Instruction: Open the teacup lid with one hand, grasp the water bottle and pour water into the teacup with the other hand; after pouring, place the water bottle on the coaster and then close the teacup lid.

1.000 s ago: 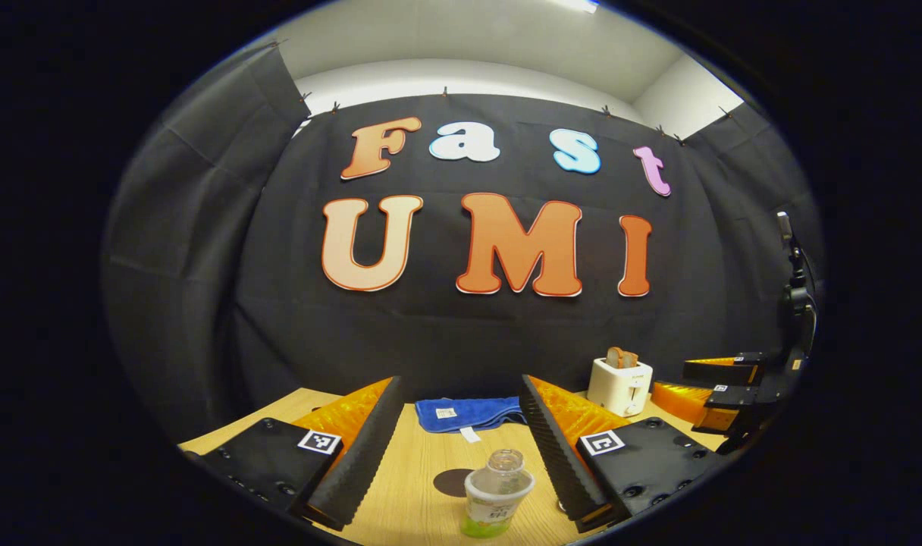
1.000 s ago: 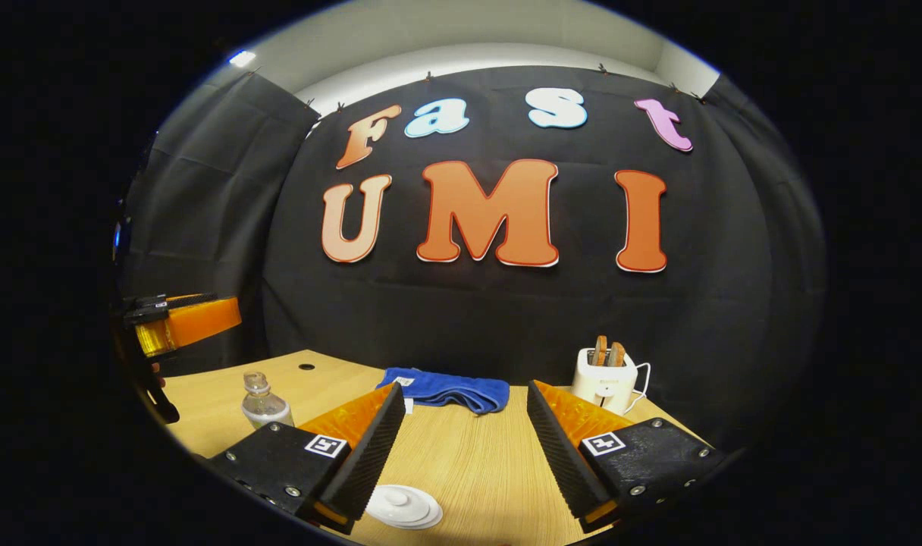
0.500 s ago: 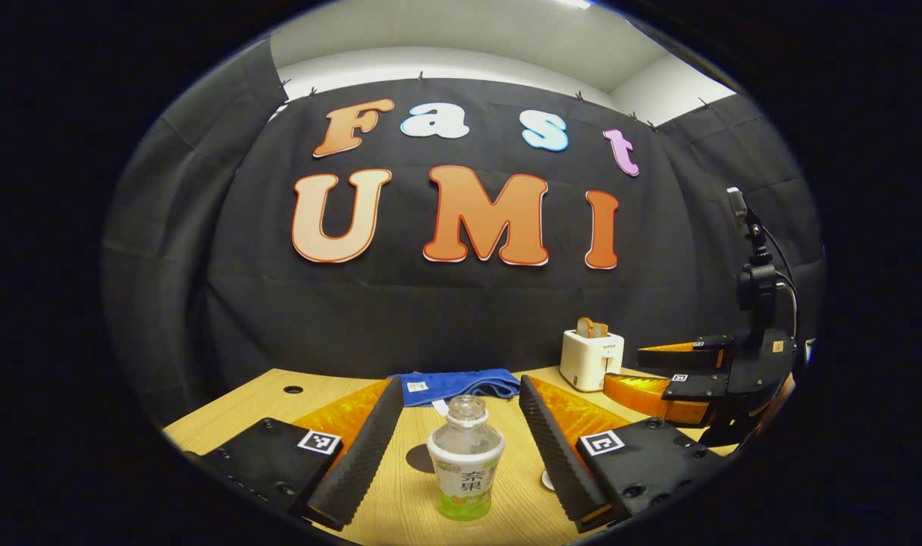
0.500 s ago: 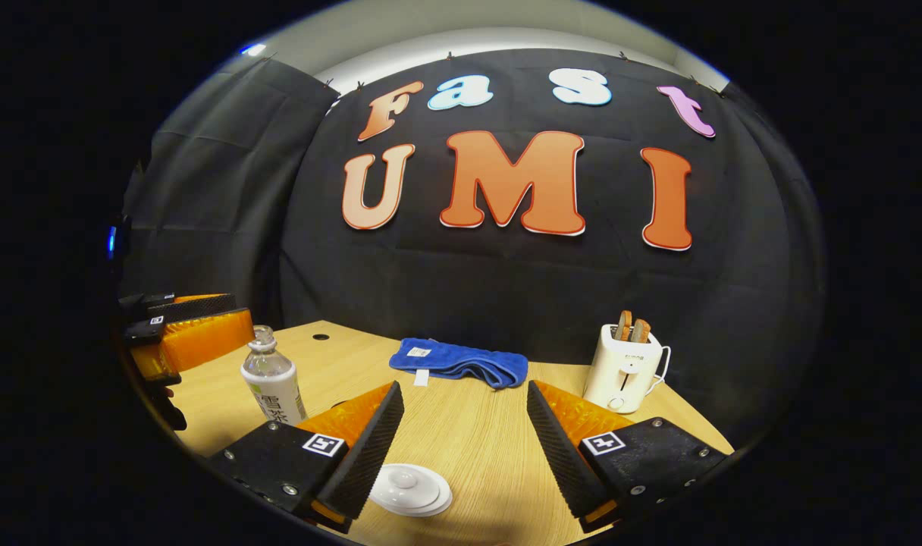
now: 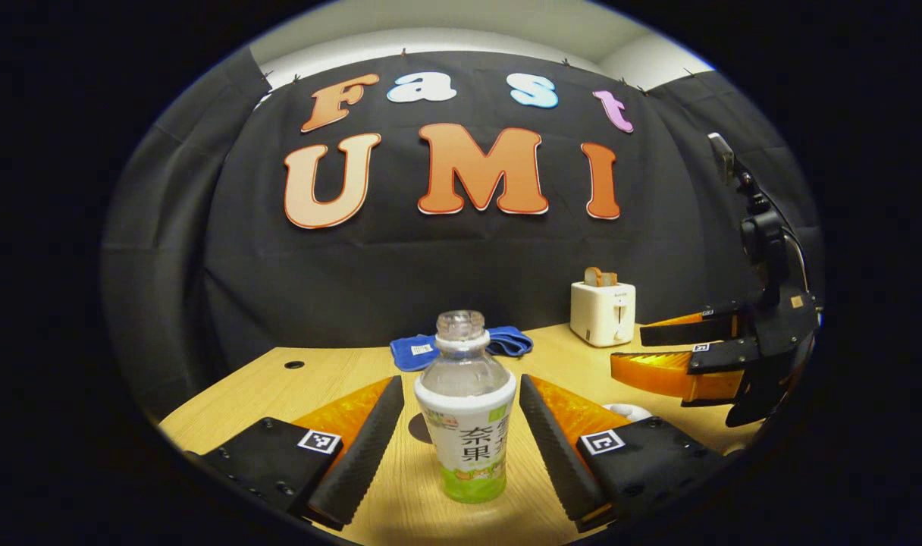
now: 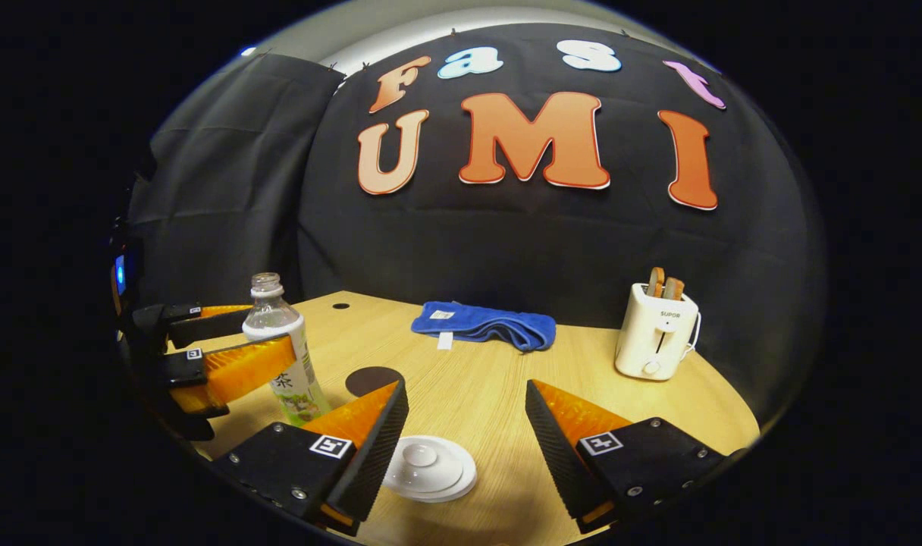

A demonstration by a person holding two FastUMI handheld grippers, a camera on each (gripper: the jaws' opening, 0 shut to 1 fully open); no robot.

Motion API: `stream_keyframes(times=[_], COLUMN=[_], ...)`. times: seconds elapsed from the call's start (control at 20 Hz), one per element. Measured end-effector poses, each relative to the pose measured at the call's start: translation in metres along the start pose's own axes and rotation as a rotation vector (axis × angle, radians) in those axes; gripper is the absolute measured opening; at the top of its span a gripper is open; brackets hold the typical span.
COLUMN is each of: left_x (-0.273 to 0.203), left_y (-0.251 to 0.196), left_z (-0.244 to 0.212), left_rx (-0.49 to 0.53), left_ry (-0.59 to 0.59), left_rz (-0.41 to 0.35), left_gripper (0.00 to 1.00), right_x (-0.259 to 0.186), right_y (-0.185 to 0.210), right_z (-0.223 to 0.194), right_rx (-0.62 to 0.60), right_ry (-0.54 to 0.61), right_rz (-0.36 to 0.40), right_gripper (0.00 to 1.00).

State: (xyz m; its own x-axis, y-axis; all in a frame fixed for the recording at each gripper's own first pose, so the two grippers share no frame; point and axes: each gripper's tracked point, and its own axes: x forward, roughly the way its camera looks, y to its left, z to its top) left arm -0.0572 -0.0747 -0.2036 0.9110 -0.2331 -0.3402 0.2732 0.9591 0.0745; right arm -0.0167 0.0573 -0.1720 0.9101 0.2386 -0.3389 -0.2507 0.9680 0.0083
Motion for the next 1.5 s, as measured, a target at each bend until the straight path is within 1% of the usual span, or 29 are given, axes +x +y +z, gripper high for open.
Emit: stream_keyframes(times=[0.2,0.3,0.35,0.4,0.5,0.55,0.7,0.75,0.8,0.9,0.95,1.0,1.05,1.1,1.15,1.2,1.3,1.35,1.4,1.5], left_x=[0.008,0.008,0.01,0.011,0.011,0.011,0.013,0.014,0.014,0.014,0.014,0.013,0.014,0.015,0.017,0.019,0.018,0.018,0.017,0.018], left_y=[-0.001,-0.001,-0.003,-0.003,-0.002,-0.004,-0.006,-0.007,-0.007,-0.007,-0.005,-0.004,-0.004,-0.005,-0.006,-0.006,-0.006,-0.006,-0.005,-0.001], left_z=[-0.018,-0.032,-0.037,-0.04,-0.05,-0.054,-0.061,-0.064,-0.066,-0.069,-0.071,-0.072,-0.073,-0.074,-0.071,-0.071,-0.071,-0.071,-0.071,-0.071], left_rx=[0.003,-0.015,-0.024,-0.028,-0.021,-0.016,-0.01,-0.011,-0.011,-0.009,-0.006,-0.007,-0.01,-0.012,-0.013,-0.018,-0.016,-0.019,-0.017,-0.006], left_ry=[0.037,0.069,0.081,0.091,0.117,0.13,0.153,0.163,0.17,0.183,0.185,0.193,0.194,0.193,0.189,0.187,0.184,0.182,0.184,0.187], left_rz=[0.001,-0.009,-0.016,-0.022,-0.025,-0.026,-0.033,-0.035,-0.037,-0.037,-0.032,-0.031,-0.032,-0.033,-0.037,-0.039,-0.042,-0.041,-0.038,-0.028], left_gripper=[0.99,0.99,0.99,0.99,0.98,0.96,0.98,0.95,0.85,0.85,0.85,0.78,0.76,0.74,0.72,0.71,0.67,0.67,0.63,0.63], right_x=[-0.001,0.0,0.0,0.0,0.0,0.001,-0.002,-0.002,-0.003,0.0,0.001,0.003,0.004,0.004,0.006,0.005,0.005,0.006,0.005,0.004], right_y=[0.009,0.012,0.015,0.018,0.023,0.023,0.03,0.033,0.033,0.033,0.031,0.032,0.032,0.031,0.031,0.033,0.032,0.03,0.028,0.025], right_z=[-0.026,-0.034,-0.038,-0.042,-0.043,-0.045,-0.049,-0.049,-0.05,-0.055,-0.056,-0.056,-0.054,-0.055,-0.055,-0.055,-0.055,-0.055,-0.054,-0.049], right_rx=[-0.05,-0.042,-0.03,-0.02,-0.009,-0.017,-0.044,-0.051,-0.058,-0.069,-0.067,-0.061,-0.055,-0.051,-0.044,-0.037,-0.029,-0.033,-0.042,-0.04], right_ry=[0.05,0.062,0.074,0.081,0.087,0.088,0.093,0.092,0.093,0.108,0.113,0.117,0.113,0.116,0.116,0.118,0.117,0.113,0.106,0.092], right_rz=[0.024,0.038,0.053,0.067,0.088,0.091,0.109,0.116,0.122,0.117,0.103,0.106,0.104,0.102,0.107,0.114,0.119,0.112,0.102,0.094], right_gripper=[0.85,0.77,0.66,0.67,0.59,0.59,0.54,0.52,0.52,0.51,0.48,0.42,0.35,0.34,0.27,0.28,0.25,0.23,0.23,0.21])
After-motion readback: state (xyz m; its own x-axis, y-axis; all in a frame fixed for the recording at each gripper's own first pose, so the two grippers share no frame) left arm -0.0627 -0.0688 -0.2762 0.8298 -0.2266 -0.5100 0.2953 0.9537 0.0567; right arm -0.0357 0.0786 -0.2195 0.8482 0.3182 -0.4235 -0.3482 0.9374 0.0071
